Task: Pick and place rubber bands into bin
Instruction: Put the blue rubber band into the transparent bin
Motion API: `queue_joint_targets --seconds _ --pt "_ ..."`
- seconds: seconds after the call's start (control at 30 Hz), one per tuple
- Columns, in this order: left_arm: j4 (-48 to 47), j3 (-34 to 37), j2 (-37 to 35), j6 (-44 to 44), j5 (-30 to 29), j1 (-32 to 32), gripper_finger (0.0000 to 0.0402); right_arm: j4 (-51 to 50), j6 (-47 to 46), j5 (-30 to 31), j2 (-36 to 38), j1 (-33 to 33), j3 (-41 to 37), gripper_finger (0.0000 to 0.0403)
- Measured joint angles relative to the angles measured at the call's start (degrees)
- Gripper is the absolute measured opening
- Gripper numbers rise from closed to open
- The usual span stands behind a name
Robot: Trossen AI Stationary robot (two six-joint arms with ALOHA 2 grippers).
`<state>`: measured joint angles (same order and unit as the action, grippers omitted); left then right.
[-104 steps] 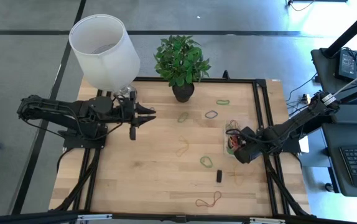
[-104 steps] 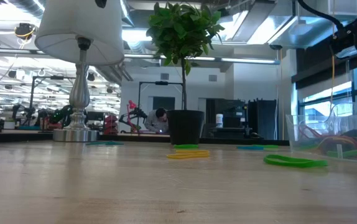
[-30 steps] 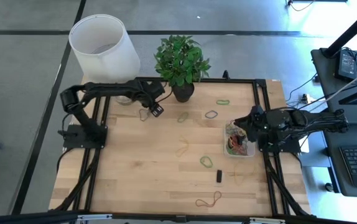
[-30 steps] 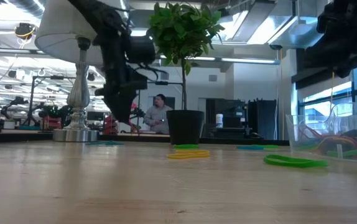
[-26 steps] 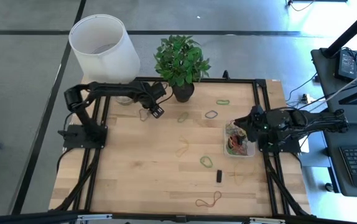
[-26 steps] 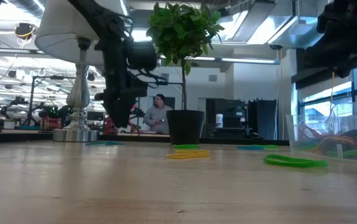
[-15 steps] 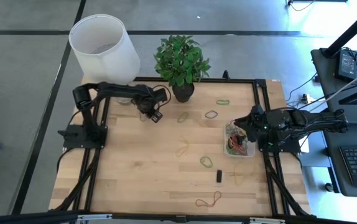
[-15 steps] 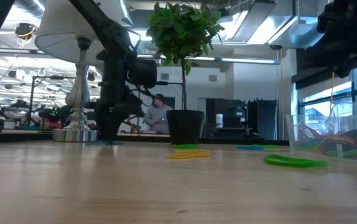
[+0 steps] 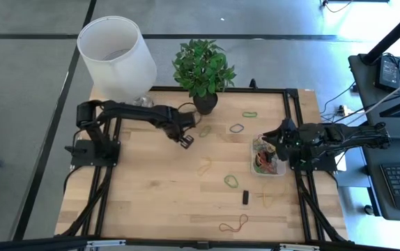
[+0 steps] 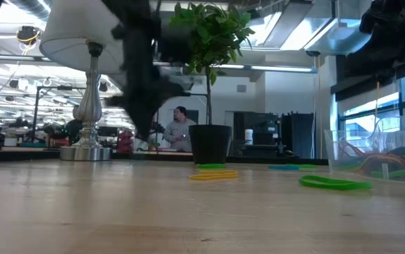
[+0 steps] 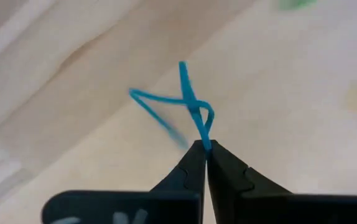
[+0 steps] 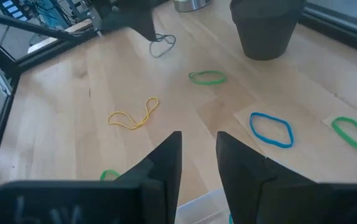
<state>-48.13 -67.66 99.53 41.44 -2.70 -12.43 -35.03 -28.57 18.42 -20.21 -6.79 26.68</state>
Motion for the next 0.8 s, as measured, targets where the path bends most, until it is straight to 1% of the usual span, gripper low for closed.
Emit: queue_joint_targets --seconds 0.2,0.37,0.43,0.53,0.63,0.8 --pt "1.46 -10.39 -0.58 -0.24 -5.31 6.85 0.0003 0.72 1.24 0.02 -0.02 0.0 0.0 0.0103" --pt "10.91 -15.15 -0.58 -0.64 -8.48 10.27 0.0003 2.0 8.35 0.02 -0.67 0.0 0.02 0.0105" --pt "14.77 -16.5 -0.55 -0.64 -8.68 10.98 0.0003 4.81 10.4 -0.01 -1.69 0.0 0.02 0.0112" --pt "19.77 -17.01 -0.07 -0.65 -8.81 11.49 0.0003 10.46 15.49 -0.79 -3.79 0.0 0.02 0.0133" --pt "25.0 -17.31 0.48 -0.65 -8.81 11.84 0.0003 16.34 21.3 -1.26 -6.6 0.0 0.04 0.0164" --pt "29.1 -17.24 1.84 -0.64 -8.1 12.85 0.0003 26.31 29.73 -1.52 -11.43 0.0 0.04 0.0218"
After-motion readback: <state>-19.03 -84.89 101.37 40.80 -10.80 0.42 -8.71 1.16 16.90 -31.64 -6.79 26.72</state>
